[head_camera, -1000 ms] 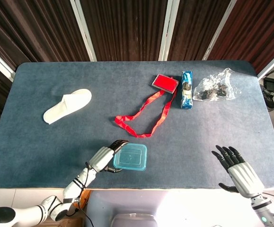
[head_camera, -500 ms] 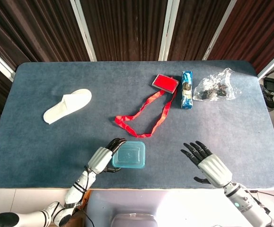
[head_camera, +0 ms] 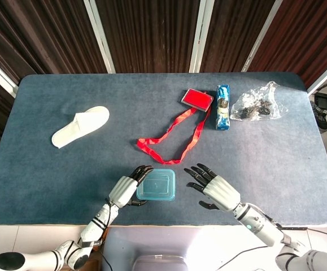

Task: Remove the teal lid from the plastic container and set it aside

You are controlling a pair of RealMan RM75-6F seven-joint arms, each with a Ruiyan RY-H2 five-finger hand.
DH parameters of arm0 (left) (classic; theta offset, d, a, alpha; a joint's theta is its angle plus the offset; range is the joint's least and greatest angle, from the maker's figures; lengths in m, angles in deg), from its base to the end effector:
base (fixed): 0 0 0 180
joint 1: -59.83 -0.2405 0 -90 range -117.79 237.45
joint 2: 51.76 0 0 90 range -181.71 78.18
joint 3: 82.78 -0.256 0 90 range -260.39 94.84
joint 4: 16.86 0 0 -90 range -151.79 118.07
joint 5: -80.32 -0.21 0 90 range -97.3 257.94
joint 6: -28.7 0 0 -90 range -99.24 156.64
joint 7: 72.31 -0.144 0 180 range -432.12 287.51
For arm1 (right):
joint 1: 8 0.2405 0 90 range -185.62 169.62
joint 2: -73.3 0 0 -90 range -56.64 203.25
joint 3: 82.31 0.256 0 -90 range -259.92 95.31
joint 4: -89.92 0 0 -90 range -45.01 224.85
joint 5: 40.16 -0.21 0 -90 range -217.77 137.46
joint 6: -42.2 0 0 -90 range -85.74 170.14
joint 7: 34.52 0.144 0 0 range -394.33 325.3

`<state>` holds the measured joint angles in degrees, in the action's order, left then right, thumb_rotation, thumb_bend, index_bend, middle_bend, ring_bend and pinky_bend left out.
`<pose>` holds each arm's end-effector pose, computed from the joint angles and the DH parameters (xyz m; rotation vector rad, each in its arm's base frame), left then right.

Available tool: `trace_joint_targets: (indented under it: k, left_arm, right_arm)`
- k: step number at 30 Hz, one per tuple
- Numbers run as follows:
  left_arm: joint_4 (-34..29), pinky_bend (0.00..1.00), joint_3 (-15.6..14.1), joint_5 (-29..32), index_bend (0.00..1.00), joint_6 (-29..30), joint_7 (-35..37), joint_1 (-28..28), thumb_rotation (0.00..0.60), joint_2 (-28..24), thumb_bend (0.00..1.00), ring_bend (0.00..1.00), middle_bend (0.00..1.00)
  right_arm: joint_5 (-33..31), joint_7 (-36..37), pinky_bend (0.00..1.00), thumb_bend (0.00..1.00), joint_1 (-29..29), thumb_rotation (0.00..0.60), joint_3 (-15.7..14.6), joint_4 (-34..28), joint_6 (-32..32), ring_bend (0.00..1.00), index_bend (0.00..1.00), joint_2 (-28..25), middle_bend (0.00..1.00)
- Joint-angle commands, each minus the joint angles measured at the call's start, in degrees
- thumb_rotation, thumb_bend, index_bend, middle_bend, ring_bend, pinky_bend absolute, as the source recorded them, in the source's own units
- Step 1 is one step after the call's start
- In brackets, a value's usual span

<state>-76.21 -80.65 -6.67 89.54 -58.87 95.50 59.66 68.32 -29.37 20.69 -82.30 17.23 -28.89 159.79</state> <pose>-0.1585 0.2791 -0.1240 -1.9237 -1.2565 -1.2377 -0.2067 -0.2605 0.0009 2.1272 -0.6574 1.1990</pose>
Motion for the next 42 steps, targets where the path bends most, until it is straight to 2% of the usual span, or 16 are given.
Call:
trace_joint_targets:
  k: [1, 20, 42]
  left_arm:
    - [-0.8, 0.58, 0.2, 0.5, 0.00, -0.8, 0.1, 0.3, 0.600, -0.5, 0.30, 0.54, 0.76]
    - [-2.8, 0.59, 1.4, 3.0, 0.00, -4.4, 0.4, 1.4, 0.600, -1.5, 0.29, 0.55, 0.76]
    - [-1.5, 0.59, 1.1, 2.8, 0.00, -4.0, -0.2, 1.3, 0.600, -0.4, 0.30, 0.55, 0.76]
  right_arm:
    - [-0.3, 0.6, 0.00, 0.38, 1.6, 0.600, 0.1, 1.6, 0.8, 0.00, 0.44, 2.0, 0.07]
    - [-3.7, -2.8, 0.00, 0.40, 5.9, 0.600, -0.1, 5.4, 3.5, 0.00, 0.56, 9.6, 0.10]
    - [-7.9, -6.8, 0.00, 0.40, 7.9, 0.600, 0.5, 5.0, 4.8, 0.00, 0.62, 12.7, 0.11]
